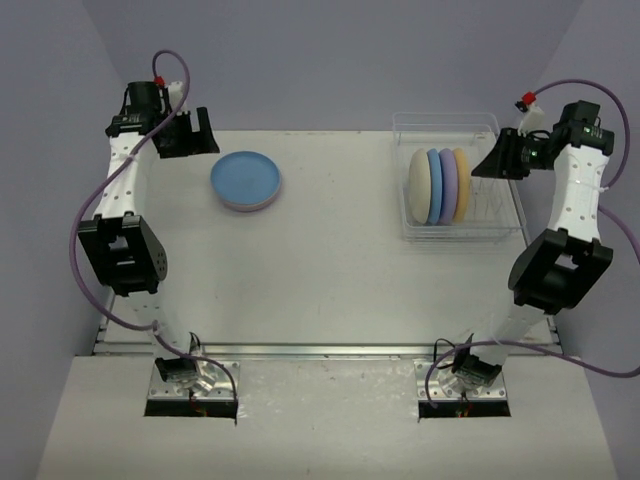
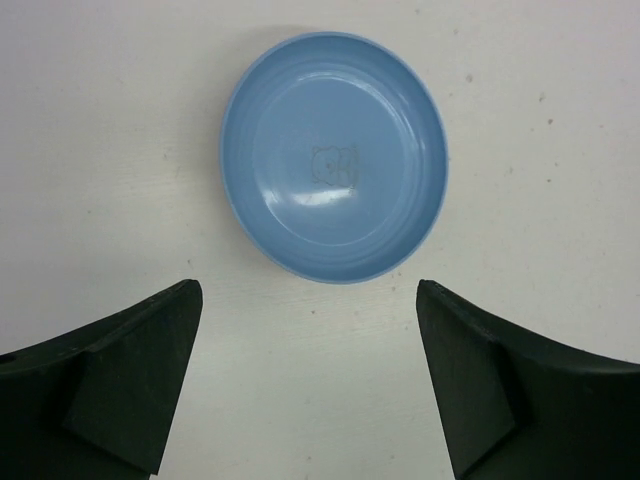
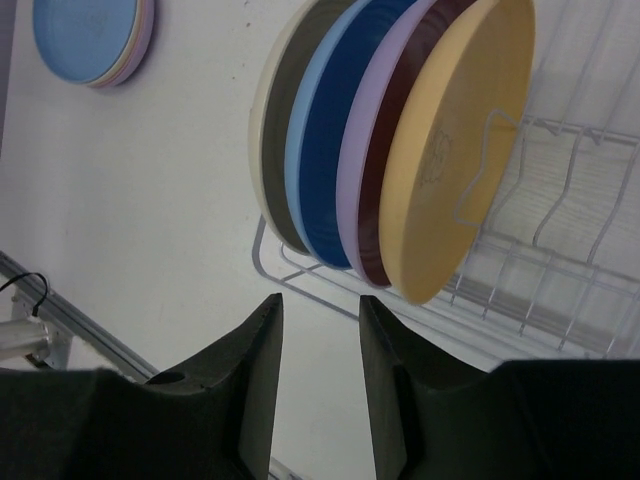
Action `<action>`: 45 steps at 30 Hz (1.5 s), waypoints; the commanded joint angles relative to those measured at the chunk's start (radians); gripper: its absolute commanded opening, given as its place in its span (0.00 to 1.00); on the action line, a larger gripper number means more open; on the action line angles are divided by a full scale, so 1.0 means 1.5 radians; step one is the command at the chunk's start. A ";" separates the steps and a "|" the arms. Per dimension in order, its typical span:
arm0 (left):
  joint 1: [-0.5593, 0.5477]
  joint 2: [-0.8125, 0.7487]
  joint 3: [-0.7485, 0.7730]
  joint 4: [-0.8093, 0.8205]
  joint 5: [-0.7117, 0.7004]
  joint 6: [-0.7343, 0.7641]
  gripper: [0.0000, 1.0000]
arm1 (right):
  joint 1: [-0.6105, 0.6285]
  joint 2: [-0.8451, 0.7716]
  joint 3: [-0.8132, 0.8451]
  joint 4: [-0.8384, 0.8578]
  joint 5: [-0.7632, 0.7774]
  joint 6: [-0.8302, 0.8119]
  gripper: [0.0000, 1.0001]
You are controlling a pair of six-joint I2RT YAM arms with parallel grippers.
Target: Unload the plates from the dish rack
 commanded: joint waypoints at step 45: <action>-0.107 -0.143 -0.085 0.024 -0.064 -0.003 1.00 | -0.013 0.212 0.287 -0.221 -0.235 -0.071 0.00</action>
